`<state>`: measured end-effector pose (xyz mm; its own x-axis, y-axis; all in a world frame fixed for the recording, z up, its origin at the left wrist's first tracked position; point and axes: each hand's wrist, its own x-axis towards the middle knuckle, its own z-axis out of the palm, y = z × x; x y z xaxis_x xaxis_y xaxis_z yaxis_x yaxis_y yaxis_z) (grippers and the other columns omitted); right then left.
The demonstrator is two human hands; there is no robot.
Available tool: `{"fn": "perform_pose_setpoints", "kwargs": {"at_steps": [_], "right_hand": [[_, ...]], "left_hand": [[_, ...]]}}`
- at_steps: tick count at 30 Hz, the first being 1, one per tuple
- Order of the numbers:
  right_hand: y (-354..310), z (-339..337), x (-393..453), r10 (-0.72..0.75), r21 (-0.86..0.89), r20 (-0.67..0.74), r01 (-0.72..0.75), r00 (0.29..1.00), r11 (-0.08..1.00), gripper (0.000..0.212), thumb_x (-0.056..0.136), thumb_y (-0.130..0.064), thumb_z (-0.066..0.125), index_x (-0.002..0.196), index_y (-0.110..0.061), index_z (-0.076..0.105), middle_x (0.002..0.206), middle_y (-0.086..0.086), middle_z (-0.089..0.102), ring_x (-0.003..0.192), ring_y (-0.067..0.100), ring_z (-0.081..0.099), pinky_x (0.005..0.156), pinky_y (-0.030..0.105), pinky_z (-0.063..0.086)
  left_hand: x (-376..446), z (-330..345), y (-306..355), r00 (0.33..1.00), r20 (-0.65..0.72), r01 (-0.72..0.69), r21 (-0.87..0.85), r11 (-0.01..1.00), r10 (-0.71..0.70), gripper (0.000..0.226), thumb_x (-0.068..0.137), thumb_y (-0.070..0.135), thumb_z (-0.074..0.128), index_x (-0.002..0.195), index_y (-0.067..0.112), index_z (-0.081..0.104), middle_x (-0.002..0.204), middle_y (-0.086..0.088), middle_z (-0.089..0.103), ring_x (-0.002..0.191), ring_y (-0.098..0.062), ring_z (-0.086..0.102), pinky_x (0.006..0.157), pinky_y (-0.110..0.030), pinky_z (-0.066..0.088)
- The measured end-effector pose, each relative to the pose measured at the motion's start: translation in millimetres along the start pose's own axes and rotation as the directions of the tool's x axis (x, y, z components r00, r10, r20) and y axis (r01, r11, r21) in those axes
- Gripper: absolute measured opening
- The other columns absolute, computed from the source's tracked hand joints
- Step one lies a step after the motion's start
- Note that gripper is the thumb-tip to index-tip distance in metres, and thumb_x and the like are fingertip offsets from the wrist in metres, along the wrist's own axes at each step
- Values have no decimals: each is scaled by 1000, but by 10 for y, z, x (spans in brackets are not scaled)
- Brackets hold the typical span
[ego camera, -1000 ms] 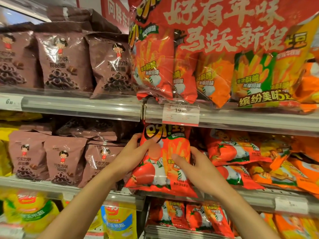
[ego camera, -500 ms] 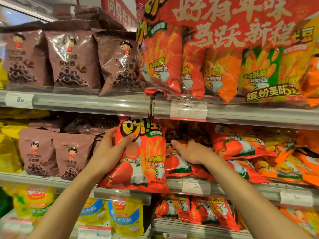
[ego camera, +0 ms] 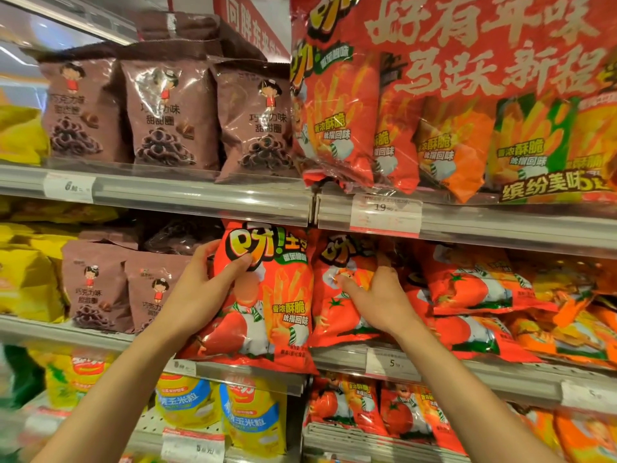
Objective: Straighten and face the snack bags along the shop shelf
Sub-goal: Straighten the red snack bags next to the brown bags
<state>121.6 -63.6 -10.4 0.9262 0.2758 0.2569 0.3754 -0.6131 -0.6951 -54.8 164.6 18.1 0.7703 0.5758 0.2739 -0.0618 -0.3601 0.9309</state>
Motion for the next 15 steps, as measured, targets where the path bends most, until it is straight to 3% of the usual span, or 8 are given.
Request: {"fn": "perform_pose_setpoints", "kwargs": {"at_steps": [3,5,7,9,11,13,15], "right_hand": [[-80,101,47,-83,-77,-133,73,988,994,72,91,-59,59,124,5,54,122,28,58,114,44,57,90,40,47],[-90,171,118,-91,-167,-120,70,989,983,74,96,-55,52,134,8,47,134,28,52,121,44,52,98,43,43],[-46,238,186,19,-224,-61,-32,998,974,80,97,-62,43,139,6,48,145,25,46,130,41,46,106,44,39],[28,272,220,142,-217,-10,-141,990,966,83,92,-71,41,120,3,65,139,25,52,129,41,46,105,45,42],[100,275,240,191,-149,18,-186,981,971,76,84,-76,51,93,-3,69,122,24,60,118,41,54,96,43,48],[153,246,260,213,-35,49,-212,976,977,63,80,-73,62,66,-12,55,95,17,60,96,32,60,82,39,49],[142,225,280,201,34,50,-203,978,979,58,80,-65,70,60,-14,50,83,12,56,84,26,56,74,36,46]], "left_hand": [[7,-27,-1,1000,-7,-1,3,1000,1,75,70,73,66,134,45,41,90,23,73,81,-3,74,72,-32,56],[0,-4,2,1000,-10,0,-4,1000,0,78,69,73,66,136,43,41,97,19,71,82,-3,74,75,-34,57],[-13,30,2,1000,-7,-9,-14,1000,9,81,70,70,66,140,37,41,106,14,70,87,-4,74,83,-37,58],[-32,58,-2,1000,1,-25,-11,1000,25,80,74,67,67,142,34,41,111,12,70,92,-5,73,87,-37,58],[-45,74,-10,999,5,-40,-11,999,40,73,78,62,67,141,33,42,111,12,70,91,-3,73,81,-30,57],[-53,105,-10,999,3,-43,-12,999,43,68,80,60,66,139,35,42,110,13,69,90,-3,73,76,-27,55],[-59,136,-3,999,0,-48,-16,999,48,65,80,59,67,137,37,43,110,14,69,92,-5,72,79,-29,56]]}}
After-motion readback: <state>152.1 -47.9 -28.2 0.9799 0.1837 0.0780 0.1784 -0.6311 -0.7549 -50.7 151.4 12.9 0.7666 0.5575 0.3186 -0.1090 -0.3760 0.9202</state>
